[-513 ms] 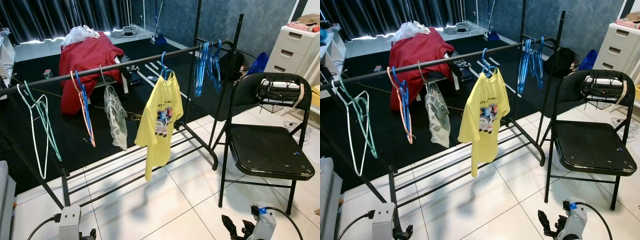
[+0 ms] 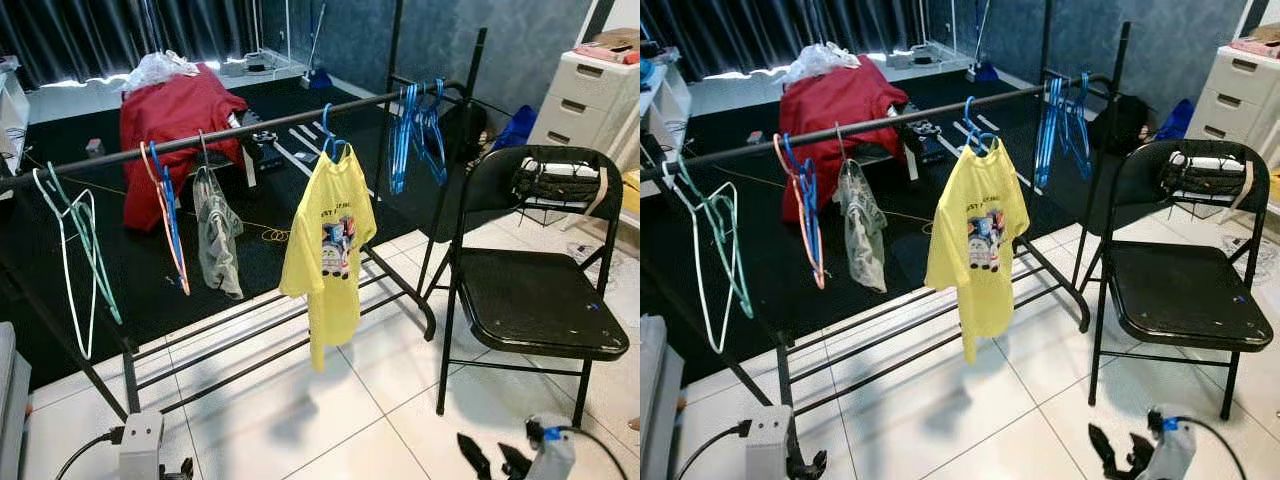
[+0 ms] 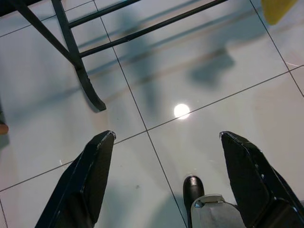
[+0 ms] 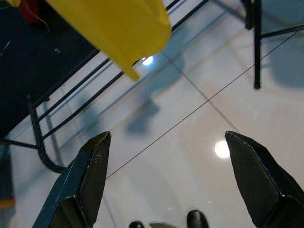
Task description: Hang hanger
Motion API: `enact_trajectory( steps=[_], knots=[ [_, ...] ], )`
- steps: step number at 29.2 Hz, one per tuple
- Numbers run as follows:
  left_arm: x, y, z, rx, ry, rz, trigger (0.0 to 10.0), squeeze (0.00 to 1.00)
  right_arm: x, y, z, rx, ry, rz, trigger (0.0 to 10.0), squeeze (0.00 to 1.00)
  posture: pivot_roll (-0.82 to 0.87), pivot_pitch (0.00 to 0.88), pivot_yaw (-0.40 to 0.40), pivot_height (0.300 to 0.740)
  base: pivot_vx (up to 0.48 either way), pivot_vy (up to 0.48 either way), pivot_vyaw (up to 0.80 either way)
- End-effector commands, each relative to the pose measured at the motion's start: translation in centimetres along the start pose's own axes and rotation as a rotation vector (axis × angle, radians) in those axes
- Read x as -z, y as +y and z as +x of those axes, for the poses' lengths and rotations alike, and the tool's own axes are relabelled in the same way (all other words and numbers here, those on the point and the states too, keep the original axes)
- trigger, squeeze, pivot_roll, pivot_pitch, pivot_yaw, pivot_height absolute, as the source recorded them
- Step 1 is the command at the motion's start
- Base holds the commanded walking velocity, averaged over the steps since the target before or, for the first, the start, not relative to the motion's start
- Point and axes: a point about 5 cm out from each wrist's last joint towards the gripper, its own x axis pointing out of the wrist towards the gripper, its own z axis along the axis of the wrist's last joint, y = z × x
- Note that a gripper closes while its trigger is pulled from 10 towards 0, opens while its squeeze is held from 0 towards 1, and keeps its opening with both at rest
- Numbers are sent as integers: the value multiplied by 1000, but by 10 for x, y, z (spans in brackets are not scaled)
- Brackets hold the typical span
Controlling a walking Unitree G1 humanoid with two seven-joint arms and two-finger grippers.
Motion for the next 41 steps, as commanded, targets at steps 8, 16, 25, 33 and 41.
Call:
enact_trajectory(
  steps=[8,16,25,33,41],
  knots=[
    [-24,10,3,58,-157,-225,10000,0,-7,-2,2,42,37,-250,10000,0,-72,1,12,740,0,0,0],
    [-110,7,-14,32,-564,29,10000,0,-112,38,44,-92,-243,-467,10000,0,-23,0,-10,740,0,0,0],
    [-130,-25,-52,86,-676,37,10000,0,-125,71,29,-112,-390,-423,10000,0,-32,0,25,740,0,0,0],
    [-129,-40,-67,134,-613,33,10000,0,-141,84,22,-72,-427,-471,10000,0,-47,0,48,740,0,-281,0],
    [-128,-36,-95,126,-590,-50,10000,0,-180,87,17,-77,-471,-544,10000,0,-26,0,22,740,0,-461,0]
  ],
)
